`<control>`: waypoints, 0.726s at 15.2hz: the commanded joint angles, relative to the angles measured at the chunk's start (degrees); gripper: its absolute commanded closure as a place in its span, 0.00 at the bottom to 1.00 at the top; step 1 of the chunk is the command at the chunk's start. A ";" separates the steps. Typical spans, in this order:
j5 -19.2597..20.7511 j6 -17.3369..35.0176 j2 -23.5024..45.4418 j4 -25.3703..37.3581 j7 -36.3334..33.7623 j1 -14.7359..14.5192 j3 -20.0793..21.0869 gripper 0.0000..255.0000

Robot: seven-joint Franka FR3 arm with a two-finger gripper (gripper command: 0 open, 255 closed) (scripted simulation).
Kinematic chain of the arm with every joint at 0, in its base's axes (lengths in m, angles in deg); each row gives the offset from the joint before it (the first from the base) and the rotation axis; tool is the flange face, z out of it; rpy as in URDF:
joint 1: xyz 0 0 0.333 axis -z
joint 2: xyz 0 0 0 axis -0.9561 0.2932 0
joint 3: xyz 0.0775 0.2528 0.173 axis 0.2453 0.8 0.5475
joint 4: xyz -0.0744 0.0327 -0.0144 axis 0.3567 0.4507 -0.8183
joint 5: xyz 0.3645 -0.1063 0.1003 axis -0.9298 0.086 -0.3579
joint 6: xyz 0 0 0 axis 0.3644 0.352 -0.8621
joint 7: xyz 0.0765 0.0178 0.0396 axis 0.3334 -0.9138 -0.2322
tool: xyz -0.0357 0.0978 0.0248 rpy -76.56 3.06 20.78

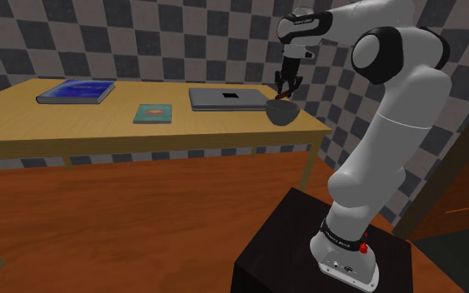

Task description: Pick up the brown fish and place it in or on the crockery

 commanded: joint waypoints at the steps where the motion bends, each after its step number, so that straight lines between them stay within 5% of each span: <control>1: 0.03 1.67 -0.15 -1.77 -0.07 -0.04 0.04 1.00; 11: 0.06 6.76 -0.28 -7.00 -0.04 -0.03 0.04 1.00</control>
